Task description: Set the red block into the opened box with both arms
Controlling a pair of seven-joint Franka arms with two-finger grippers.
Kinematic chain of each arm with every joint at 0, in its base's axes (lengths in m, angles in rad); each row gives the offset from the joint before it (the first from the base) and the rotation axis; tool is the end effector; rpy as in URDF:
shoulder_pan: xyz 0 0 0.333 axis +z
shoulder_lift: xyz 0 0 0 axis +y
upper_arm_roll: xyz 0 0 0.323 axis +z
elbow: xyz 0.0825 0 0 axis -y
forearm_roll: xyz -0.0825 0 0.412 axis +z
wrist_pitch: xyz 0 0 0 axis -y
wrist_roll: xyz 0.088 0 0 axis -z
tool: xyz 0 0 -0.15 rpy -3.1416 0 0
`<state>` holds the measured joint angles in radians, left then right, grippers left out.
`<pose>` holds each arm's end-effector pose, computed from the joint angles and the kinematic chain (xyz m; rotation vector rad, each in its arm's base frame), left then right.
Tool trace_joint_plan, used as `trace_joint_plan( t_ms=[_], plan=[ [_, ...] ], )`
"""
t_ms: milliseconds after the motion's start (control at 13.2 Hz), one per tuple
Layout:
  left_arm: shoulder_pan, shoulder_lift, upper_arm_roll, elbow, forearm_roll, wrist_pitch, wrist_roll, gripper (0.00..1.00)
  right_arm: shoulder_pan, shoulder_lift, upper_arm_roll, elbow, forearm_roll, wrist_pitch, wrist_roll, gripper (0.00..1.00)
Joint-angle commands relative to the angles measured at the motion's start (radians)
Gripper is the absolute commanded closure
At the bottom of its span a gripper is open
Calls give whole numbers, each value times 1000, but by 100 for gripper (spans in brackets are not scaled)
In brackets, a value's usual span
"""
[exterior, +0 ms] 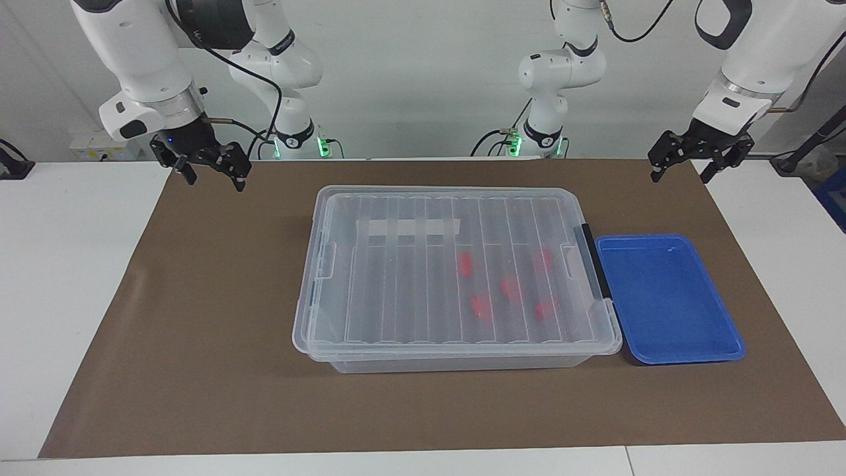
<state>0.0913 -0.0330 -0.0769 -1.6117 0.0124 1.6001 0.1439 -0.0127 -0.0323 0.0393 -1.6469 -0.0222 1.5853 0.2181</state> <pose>0.5756 0.0095 0.5897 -3.1183 0.2025 -0.0313 0.5707 0.0122 0.5704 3.1003 -0.2968 -0.0409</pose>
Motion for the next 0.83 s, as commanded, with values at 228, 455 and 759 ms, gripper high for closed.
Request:
trace_joint_plan(
  t_ms=[228,455,759],
  plan=[
    [11,-24,-4,-27,-11,7,3,0,-9,-24,7,-27,-15,8,12,1],
    [11,-24,-4,-27,-11,7,3,0,-10,-23,5,-25,-13,8,3,0],
    [11,-24,-4,-27,-11,7,2,0,-10,-23,5,-25,-13,7,6,0]
  ],
)
